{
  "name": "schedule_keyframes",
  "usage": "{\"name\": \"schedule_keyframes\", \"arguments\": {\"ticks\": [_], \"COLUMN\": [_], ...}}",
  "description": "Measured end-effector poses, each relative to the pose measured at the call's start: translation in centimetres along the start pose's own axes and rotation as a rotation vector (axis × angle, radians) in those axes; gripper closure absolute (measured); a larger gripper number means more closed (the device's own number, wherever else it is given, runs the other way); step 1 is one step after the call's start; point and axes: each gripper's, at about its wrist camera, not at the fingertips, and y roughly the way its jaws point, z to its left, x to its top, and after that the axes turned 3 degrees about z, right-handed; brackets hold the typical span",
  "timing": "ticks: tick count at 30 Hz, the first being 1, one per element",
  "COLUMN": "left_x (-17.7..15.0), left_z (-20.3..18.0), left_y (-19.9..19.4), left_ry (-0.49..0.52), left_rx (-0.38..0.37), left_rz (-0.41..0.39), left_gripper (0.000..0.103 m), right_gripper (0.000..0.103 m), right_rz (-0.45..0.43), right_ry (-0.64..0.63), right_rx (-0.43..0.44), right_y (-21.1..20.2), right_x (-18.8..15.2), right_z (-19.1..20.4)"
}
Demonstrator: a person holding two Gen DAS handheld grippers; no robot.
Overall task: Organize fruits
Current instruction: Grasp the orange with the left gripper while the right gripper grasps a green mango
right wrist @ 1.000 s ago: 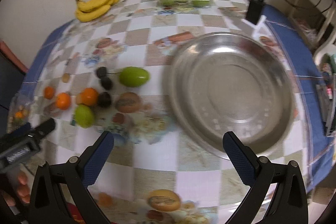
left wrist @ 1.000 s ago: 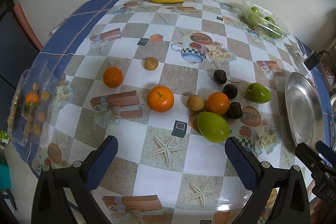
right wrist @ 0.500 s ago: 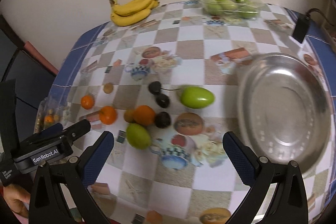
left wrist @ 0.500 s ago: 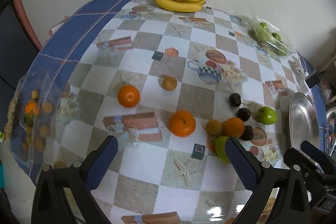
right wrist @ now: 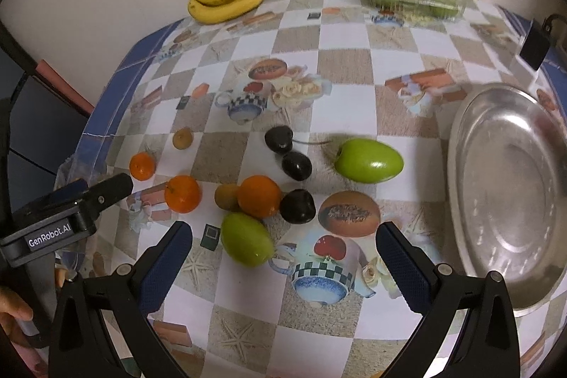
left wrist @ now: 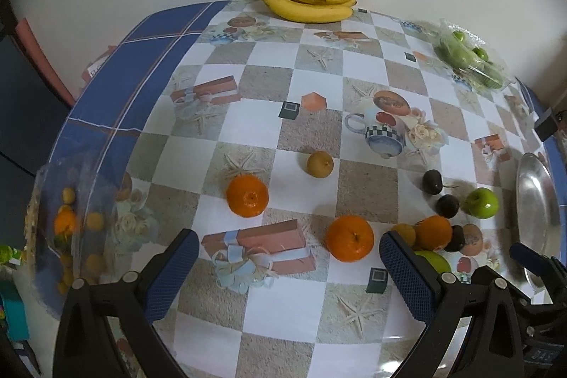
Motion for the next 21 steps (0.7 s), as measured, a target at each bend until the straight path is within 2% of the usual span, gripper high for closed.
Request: {"name": "schedule_keyframes", "arguments": {"ticks": [7, 12, 14, 18, 21], "left_x": [0.0, 0.2, 0.6, 1.0, 1.0], "left_z": [-0.9, -2.0, -2.3, -2.8, -2.9], "left_y": [1.8, 1.8, 1.8, 2.4, 3.2], "left_ry": [0.040, 0.049, 0.050, 0.063, 0.046], "left_rx": [-0.036, -0.081, -0.085, -0.088, -0.120], "left_rz": [0.031, -0.001, -0.006, 0.027, 0.070], "left_gripper": [0.000, 0.000, 0.000, 0.000, 0.004], "right_gripper": [0.000, 0.000, 0.000, 0.000, 0.001], "right_rz": [0.019, 0.015, 0.032, 0.064, 0.072], "right_ry": [0.012, 0.004, 0.012, 0.020, 0.010], "right_rx": [0.002, -0.007, 0.015, 0.047, 0.049], "right_y": [0.8, 1.3, 1.7, 2.6, 3.0], "right_x": [-0.1, -0.1, -0.2, -0.4, -0.4], "right_z": [0.0, 0.5, 0.5, 0.9, 1.5]}}
